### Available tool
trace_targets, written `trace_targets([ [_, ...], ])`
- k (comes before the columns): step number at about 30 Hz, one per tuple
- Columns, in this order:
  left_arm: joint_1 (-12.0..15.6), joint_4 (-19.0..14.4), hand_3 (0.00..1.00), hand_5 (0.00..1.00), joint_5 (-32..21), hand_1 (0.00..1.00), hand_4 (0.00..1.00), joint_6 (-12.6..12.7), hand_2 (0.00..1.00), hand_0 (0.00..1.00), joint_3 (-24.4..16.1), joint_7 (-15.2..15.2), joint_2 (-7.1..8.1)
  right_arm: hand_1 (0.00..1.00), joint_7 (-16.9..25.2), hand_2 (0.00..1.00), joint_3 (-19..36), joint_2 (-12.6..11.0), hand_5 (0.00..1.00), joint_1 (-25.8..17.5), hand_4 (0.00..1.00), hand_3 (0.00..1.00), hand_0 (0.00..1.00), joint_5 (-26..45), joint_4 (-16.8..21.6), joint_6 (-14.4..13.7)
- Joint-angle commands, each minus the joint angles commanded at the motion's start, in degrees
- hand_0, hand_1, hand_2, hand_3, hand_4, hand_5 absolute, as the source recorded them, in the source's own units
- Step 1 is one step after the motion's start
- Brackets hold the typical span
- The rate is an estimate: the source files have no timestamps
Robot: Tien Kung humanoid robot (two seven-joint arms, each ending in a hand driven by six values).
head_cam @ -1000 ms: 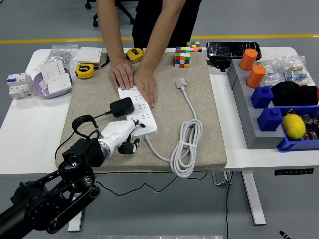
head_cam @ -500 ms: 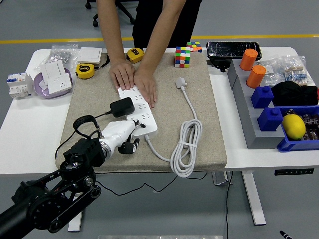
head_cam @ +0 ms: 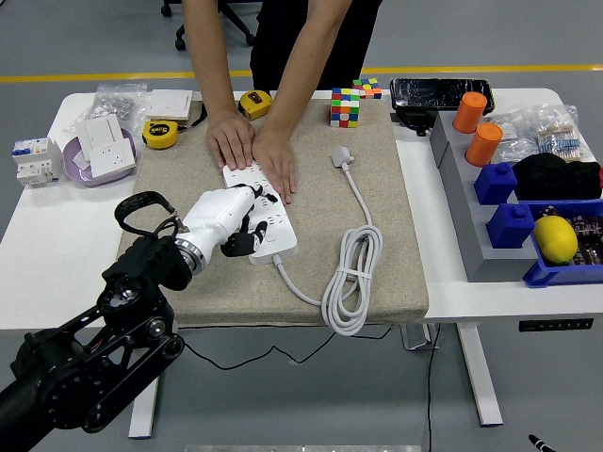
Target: Pick up the plug,place it near the board,insert it into the board,press the button
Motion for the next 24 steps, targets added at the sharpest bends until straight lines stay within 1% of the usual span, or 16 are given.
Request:
trace_targets([
  [2, 0.7, 0.3, 0.650, 0.002, -4.0, 0.071, 0.462, 4.5, 0.162, 0.164, -2.0, -4.7, -0.88, 0.812, 0.0, 0.783, 0.1, 0.1, 0.839, 0.0, 0.998, 0.800, 0.854, -0.1, 0.0, 0.0],
  [3, 1.0, 0.5, 0.592, 0.089, -5.8, 0.404, 0.771, 6.5, 0.445, 0.410, -2.8, -6.9, -1.27, 0.811, 0.0, 0.783, 0.0, 0.1, 0.840, 0.0, 0.998, 0.800, 0.854, 0.0, 0.0, 0.0],
  [5, 1.9, 1.2, 0.592, 0.089, -10.6, 0.404, 0.771, 10.8, 0.445, 0.410, -4.6, -12.1, -2.14, 0.811, 0.0, 0.783, -0.1, 0.2, 0.840, 0.0, 0.998, 0.800, 0.854, 0.1, 0.0, 0.0],
  [6, 2.2, 1.3, 0.592, 0.089, -12.8, 0.404, 0.771, 12.4, 0.445, 0.410, -5.1, -14.3, -2.38, 0.811, 0.0, 0.783, -0.1, 0.2, 0.840, 0.0, 0.998, 0.800, 0.854, 0.1, 0.0, 0.0],
  [8, 2.7, 1.6, 0.592, 0.089, -17.7, 0.404, 0.771, 14.5, 0.445, 0.410, -6.2, -19.2, -2.78, 0.811, 0.0, 0.783, -0.1, 0.2, 0.840, 0.0, 0.998, 0.800, 0.854, 0.1, 0.0, 0.0],
  [9, 2.9, 1.7, 0.673, 0.230, -19.3, 0.883, 0.947, 14.8, 0.805, 0.853, -6.6, -20.6, -2.90, 0.811, 0.0, 0.783, 0.0, 0.2, 0.839, -0.1, 0.998, 0.799, 0.854, 0.1, 0.0, 0.0],
  [10, 3.2, 2.0, 0.673, 0.230, -21.9, 0.883, 0.947, 15.0, 0.805, 0.853, -7.3, -22.9, -3.08, 0.811, 0.0, 0.783, 0.0, 0.2, 0.839, -0.1, 0.998, 0.799, 0.854, 0.0, 0.0, 0.0],
  [13, 4.3, 2.7, 0.673, 0.230, -29.4, 0.883, 0.947, 14.2, 0.805, 0.853, -8.5, -27.6, -3.46, 0.811, 0.0, 0.783, 0.1, 0.2, 0.839, -0.2, 0.998, 0.799, 0.854, 0.0, 0.0, 0.0],
  [14, 4.7, 2.9, 0.673, 0.230, -31.6, 0.883, 0.947, 13.9, 0.805, 0.853, -8.9, -28.4, -3.56, 0.811, 0.0, 0.783, 0.2, 0.2, 0.839, -0.2, 0.998, 0.799, 0.854, -0.1, 0.0, 0.0],
  [15, 5.1, 3.0, 0.963, 0.324, -33.8, 0.998, 0.998, 13.6, 0.998, 0.998, -9.2, -29.0, -3.63, 0.810, 0.0, 0.782, 0.2, 0.2, 0.839, -0.2, 0.998, 0.799, 0.854, 0.0, 0.0, 0.0],
  [16, 5.6, 3.2, 0.963, 0.324, -36.4, 0.998, 0.998, 13.4, 0.998, 0.998, -9.6, -29.5, -3.66, 0.810, 0.0, 0.782, 0.1, 0.2, 0.839, -0.2, 0.998, 0.799, 0.854, 0.0, 0.0, 0.0],
  [18, 6.0, 3.5, 0.963, 0.324, -40.9, 0.998, 0.998, 13.3, 0.998, 0.998, -9.9, -29.5, -3.56, 0.810, 0.0, 0.782, 0.1, 0.2, 0.839, -0.1, 0.998, 0.799, 0.854, 0.1, 0.0, 0.0],
  [20, 5.9, 3.9, 0.963, 0.324, -46.1, 0.998, 0.998, 13.1, 0.998, 0.998, -9.5, -28.5, -2.97, 0.810, 0.0, 0.782, 0.1, 0.2, 0.839, -0.1, 0.998, 0.799, 0.854, 0.0, 0.0, 0.0],
  [21, 5.8, 4.1, 0.973, 0.317, -47.6, 0.959, 0.998, 12.9, 0.923, 0.910, -9.4, -27.9, -2.74, 0.812, 0.0, 0.782, 0.0, 0.2, 0.841, -0.1, 0.998, 0.800, 0.854, 0.0, 0.0, 0.0],
  [22, 5.7, 4.3, 0.973, 0.317, -47.4, 0.959, 0.998, 12.8, 0.923, 0.910, -9.3, -26.9, -2.54, 0.812, 0.0, 0.782, 0.0, 0.2, 0.841, -0.1, 0.998, 0.800, 0.854, 0.0, 0.0, 0.0],
  [24, 5.1, 4.8, 0.973, 0.317, -43.2, 0.959, 0.998, 12.4, 0.923, 0.910, -8.6, -23.8, -1.82, 0.812, 0.0, 0.782, -0.1, 0.2, 0.841, 0.0, 0.998, 0.800, 0.854, 0.1, 0.0, 0.0],
])
